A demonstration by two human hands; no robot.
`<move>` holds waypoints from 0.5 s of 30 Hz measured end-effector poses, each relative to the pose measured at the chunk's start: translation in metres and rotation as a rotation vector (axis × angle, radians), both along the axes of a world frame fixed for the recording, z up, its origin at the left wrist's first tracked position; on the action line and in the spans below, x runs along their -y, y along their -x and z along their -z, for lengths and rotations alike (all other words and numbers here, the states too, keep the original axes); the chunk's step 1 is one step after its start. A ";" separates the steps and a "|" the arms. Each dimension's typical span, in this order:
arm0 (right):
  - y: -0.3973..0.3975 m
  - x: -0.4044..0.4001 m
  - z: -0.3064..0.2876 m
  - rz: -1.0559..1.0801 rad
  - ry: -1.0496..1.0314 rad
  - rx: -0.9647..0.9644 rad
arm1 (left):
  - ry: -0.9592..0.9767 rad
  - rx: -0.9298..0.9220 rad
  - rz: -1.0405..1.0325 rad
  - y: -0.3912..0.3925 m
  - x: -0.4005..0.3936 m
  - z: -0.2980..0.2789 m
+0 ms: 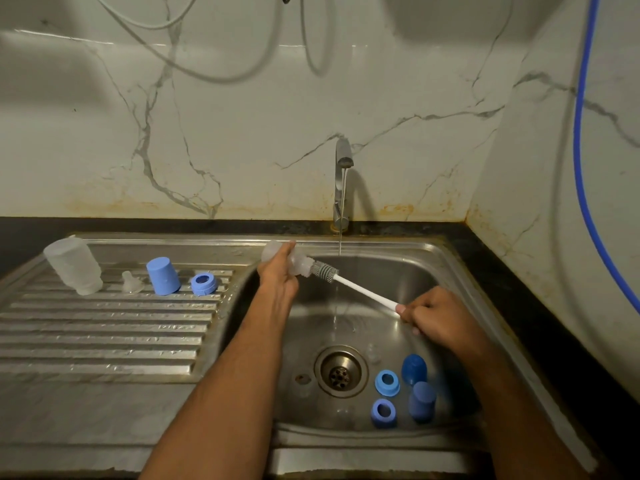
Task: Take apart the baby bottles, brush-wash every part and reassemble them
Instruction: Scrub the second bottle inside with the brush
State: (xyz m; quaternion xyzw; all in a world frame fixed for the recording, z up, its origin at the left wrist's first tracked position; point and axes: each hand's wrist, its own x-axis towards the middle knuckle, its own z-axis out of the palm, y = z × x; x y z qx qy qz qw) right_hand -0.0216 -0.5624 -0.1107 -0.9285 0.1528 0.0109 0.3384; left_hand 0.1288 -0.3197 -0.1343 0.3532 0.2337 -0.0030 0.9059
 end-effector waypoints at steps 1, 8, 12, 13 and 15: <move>-0.001 0.003 0.003 0.034 0.016 -0.007 | -0.020 -0.013 -0.018 0.002 0.001 0.000; -0.011 0.021 0.026 0.218 0.039 -0.098 | -0.167 -0.120 -0.108 0.018 0.010 -0.003; 0.001 0.006 0.006 0.120 0.070 -0.045 | -0.157 -0.124 -0.116 0.026 0.014 -0.008; 0.004 0.000 0.005 0.073 0.088 -0.042 | -0.158 -0.130 -0.127 0.028 0.015 -0.007; 0.010 -0.016 0.003 -0.018 0.092 -0.010 | -0.160 -0.135 -0.168 0.031 0.018 -0.008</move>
